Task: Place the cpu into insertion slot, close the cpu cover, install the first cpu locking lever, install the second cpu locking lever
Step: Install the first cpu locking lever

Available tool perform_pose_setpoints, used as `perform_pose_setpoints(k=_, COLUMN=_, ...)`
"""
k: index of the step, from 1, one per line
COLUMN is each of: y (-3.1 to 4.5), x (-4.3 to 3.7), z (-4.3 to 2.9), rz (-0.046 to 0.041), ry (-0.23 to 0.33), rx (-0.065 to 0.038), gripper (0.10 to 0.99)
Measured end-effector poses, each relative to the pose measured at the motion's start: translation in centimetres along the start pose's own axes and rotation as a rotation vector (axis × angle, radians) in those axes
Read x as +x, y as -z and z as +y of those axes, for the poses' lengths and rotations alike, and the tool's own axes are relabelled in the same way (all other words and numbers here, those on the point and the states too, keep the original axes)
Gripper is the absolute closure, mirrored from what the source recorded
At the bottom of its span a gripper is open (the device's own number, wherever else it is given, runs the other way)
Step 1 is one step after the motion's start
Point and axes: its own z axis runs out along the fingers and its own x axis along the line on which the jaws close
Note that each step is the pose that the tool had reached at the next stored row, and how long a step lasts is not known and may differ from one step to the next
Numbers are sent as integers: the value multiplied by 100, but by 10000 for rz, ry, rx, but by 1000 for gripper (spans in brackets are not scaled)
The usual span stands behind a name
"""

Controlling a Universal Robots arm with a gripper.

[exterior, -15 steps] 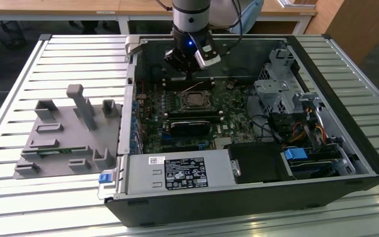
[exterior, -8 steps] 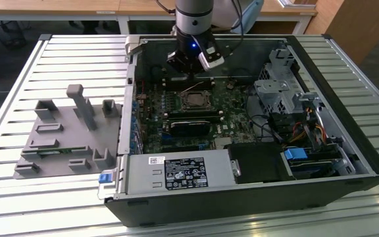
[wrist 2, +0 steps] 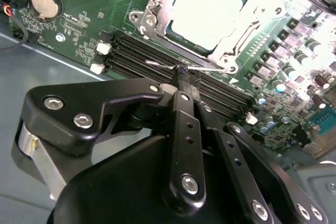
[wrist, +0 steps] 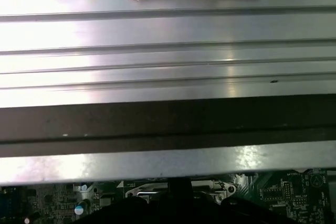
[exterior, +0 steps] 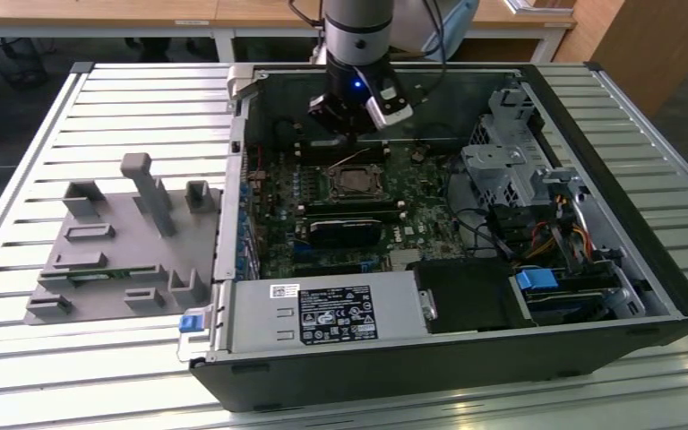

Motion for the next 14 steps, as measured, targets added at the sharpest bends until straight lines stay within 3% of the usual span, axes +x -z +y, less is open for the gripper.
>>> perform_pose_setpoints(k=14, y=-94, x=-133, z=-1, rz=2, ry=0, rx=2, gripper=980)
